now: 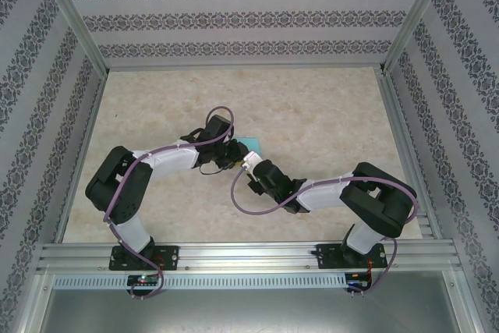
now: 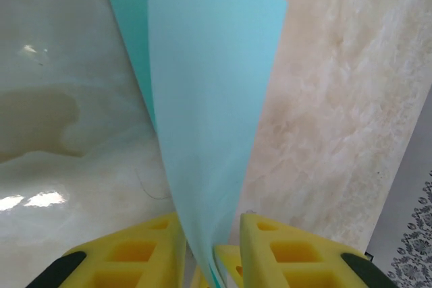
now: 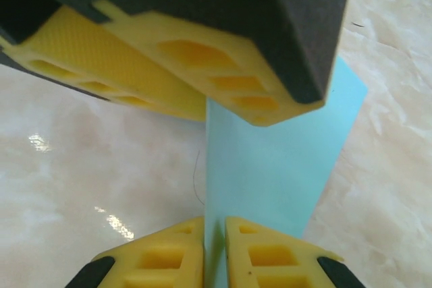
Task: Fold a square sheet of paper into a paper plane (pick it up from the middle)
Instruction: Fold the wing for the fifth time at the center of the table.
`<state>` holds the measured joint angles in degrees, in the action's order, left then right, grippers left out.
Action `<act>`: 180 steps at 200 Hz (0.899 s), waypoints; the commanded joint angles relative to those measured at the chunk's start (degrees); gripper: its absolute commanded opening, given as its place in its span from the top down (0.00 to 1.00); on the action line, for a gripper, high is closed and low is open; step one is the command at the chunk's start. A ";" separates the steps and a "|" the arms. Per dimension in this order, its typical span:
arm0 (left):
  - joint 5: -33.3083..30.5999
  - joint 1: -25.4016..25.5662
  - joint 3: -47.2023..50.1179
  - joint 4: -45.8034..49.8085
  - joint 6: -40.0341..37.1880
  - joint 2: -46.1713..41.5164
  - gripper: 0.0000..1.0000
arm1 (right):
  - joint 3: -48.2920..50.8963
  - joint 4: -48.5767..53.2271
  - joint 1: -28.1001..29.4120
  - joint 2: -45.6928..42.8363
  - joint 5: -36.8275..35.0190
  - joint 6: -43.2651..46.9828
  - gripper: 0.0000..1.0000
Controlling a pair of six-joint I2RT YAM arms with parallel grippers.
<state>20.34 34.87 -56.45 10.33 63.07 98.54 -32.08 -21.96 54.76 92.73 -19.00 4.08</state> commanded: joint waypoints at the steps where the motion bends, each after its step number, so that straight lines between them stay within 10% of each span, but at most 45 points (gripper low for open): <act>1: -1.04 -0.77 -0.54 2.67 -2.21 -1.51 0.71 | 1.00 -2.63 0.48 -1.57 1.40 1.02 0.85; 99: 1.00 -0.93 -0.46 1.33 -1.98 -1.02 0.92 | -1.12 -4.18 0.21 1.93 0.51 0.97 0.69; 180: 0.04 -0.93 -0.57 2.44 -2.01 -2.11 0.85 | -1.79 -7.36 -0.51 3.36 1.03 0.15 0.81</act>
<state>20.47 34.50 -56.42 11.64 61.87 98.52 -32.99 -26.20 54.68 96.07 -18.17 4.60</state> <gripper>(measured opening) 0.104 0.227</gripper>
